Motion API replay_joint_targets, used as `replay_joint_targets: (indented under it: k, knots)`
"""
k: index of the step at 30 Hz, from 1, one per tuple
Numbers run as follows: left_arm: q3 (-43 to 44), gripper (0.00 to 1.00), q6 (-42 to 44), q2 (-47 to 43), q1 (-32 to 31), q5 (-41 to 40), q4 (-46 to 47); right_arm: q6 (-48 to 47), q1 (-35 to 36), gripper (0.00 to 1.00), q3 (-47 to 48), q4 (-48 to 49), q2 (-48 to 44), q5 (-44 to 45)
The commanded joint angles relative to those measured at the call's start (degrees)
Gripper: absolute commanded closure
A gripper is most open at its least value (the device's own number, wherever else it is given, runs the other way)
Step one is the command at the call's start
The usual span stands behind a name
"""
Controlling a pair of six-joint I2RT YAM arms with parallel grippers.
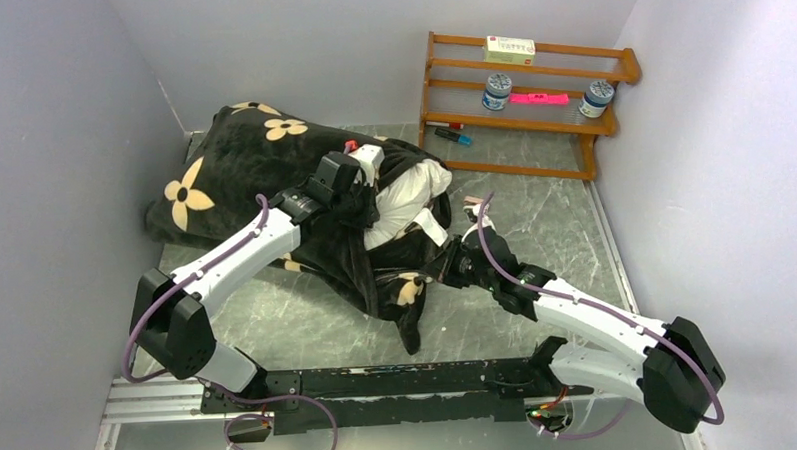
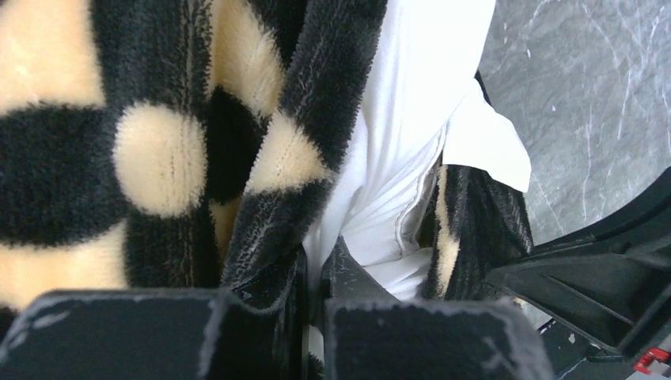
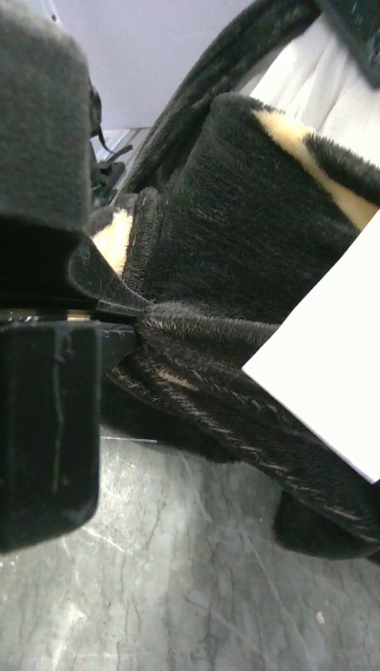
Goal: Remove the pillowcase from the pillow
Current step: Remove the pillow from the pillowcase.
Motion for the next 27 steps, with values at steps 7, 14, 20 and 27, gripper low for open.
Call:
replay_joint_targets:
  k: [7,14,20,27]
  knots:
    - [-0.30,0.95,3.51,-1.33,4.88,-3.67,6.32,-13.81,-3.57,1.00,2.35,-9.75,0.16,-0.99]
    - [-6.68,0.95,4.41,-3.27,3.32,-1.32,9.77,-14.50,-3.58,0.82,12.19,-9.86,0.77,-5.51]
    - [-8.30,0.95,5.38,-4.40,1.92,-1.46,10.70,-11.89,-3.59,0.53,19.12,-7.59,2.78,-8.21]
    - [-8.71,0.95,5.77,-5.15,1.14,-1.34,10.86,-9.15,-3.51,0.40,23.47,-4.57,7.00,-9.78]
